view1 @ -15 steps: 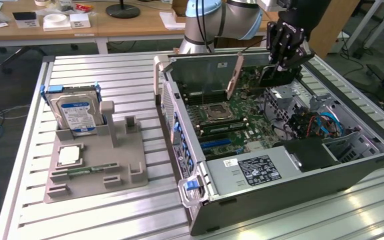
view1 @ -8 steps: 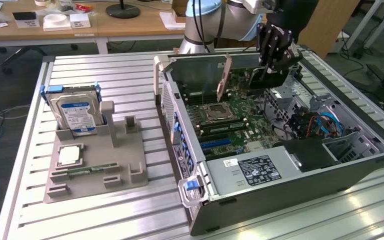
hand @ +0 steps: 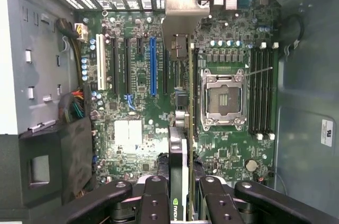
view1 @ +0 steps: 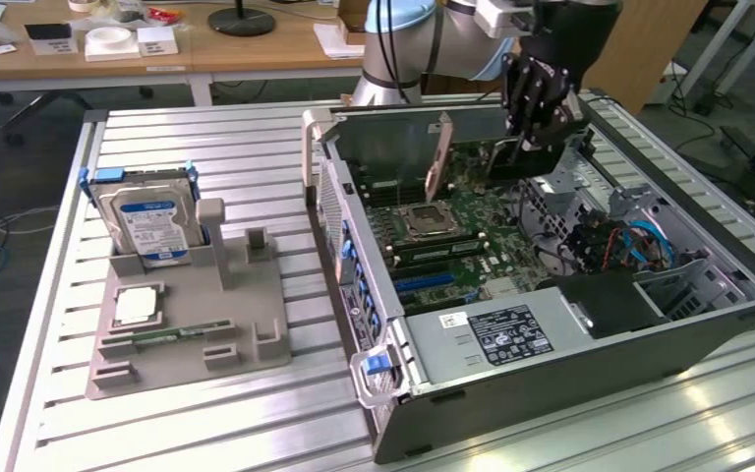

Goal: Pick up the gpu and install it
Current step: 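Insert the gpu into the slot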

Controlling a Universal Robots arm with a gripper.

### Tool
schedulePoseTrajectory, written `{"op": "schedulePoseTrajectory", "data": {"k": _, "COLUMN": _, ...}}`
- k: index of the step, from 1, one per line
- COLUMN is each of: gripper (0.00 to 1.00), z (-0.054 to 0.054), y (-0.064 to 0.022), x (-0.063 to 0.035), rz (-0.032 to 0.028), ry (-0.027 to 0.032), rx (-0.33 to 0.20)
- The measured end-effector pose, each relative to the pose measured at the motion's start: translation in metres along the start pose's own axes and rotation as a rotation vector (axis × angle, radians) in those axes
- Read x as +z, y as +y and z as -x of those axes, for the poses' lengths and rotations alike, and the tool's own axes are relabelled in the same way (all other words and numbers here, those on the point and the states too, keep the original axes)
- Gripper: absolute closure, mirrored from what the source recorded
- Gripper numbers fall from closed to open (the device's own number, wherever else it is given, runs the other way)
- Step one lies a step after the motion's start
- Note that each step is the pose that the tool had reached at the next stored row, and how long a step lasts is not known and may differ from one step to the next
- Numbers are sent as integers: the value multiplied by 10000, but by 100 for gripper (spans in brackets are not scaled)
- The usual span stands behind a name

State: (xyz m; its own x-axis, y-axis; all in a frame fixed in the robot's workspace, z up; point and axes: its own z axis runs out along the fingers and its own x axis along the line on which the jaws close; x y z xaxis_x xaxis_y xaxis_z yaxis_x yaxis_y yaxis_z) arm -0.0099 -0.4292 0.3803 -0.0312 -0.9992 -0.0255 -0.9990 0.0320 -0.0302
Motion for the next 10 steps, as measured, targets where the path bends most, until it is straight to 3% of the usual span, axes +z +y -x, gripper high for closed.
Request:
{"op": "schedulePoseTrajectory", "data": {"k": 3, "gripper": 73, "z": -2, "y": 19, "x": 48, "rz": -33, "ry": -3, "rx": -2}}
{"op": "schedulePoseTrajectory", "data": {"k": 10, "gripper": 73, "z": -92, "y": 65, "x": 148, "rz": -36, "ry": -1, "rx": -1}}
